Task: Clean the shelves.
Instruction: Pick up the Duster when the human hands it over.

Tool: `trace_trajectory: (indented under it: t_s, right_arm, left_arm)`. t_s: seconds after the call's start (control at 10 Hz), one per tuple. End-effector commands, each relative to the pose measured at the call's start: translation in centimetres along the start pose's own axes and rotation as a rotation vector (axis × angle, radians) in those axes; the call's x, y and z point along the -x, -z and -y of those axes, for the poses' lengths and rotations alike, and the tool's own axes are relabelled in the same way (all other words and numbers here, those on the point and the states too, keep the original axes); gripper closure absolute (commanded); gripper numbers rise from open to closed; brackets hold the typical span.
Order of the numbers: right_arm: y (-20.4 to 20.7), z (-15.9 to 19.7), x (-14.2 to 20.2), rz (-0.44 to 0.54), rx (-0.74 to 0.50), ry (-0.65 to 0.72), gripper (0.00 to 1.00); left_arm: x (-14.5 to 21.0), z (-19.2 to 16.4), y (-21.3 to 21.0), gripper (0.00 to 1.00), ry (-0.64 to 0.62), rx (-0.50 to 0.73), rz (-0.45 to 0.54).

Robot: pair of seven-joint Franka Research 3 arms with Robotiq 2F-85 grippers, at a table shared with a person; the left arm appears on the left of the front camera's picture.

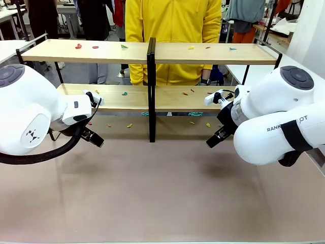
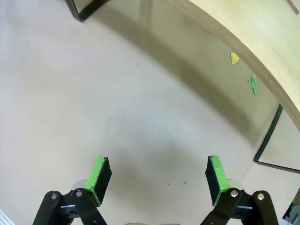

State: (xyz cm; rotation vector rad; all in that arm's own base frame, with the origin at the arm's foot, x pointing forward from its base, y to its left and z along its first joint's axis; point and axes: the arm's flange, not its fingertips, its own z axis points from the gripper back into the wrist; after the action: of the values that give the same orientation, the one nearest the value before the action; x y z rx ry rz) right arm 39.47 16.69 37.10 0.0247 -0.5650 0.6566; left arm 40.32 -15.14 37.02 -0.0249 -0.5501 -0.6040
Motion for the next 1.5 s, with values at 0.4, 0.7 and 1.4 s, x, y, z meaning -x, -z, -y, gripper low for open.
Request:
trace_trajectory:
  t_s: [0.4, 0.7, 1.4]
  right_arm:
    - [0.0, 0.0, 0.0, 0.000, 0.000, 0.001, 0.00]
    - [-9.2, 2.9, 1.4, 0.073, -0.081, 0.123, 0.00]
    - [-25.2, 8.1, -0.4, 0.317, 0.025, 0.257, 0.00]
  left_arm:
    - [0.0, 0.0, 0.0, 0.00, 0.001, 0.000, 0.000]
    - [3.4, -2.4, -9.2, 0.00, 0.131, 0.238, 0.090]
    - [-1.1, -6.1, -23.9, 0.00, 0.341, 0.354, 0.398]
